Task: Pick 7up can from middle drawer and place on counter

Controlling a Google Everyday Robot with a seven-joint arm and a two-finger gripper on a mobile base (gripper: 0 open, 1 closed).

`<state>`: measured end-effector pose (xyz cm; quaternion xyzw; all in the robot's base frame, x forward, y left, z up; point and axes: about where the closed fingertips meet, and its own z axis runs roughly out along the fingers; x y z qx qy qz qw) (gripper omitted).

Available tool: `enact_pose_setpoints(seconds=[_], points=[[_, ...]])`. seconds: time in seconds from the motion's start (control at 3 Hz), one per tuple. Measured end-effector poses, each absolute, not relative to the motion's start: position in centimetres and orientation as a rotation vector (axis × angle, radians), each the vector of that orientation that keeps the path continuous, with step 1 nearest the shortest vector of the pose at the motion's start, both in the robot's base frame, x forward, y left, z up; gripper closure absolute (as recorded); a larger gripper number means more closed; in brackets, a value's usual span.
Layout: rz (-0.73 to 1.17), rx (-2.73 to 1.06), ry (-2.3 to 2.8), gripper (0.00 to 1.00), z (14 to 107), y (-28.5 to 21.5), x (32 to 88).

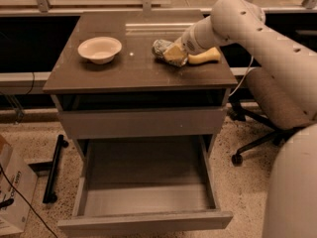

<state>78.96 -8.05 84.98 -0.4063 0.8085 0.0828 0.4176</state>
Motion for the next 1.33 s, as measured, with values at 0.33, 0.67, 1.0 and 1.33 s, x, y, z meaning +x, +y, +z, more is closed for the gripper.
enact_pose_setpoints(seconds=[0.33,0.67,1.0,1.33], points=[[0.209,-1.015,2.034,0.28,84.98,-8.28,79.33],[0.209,-1.015,2.034,0.05,84.97,-8.27,79.33],[0.211,-1.017,2.035,0.00,84.84,-8.15,79.34],[0.211,-1.017,2.035,0.00,84.83,-8.15,79.34]])
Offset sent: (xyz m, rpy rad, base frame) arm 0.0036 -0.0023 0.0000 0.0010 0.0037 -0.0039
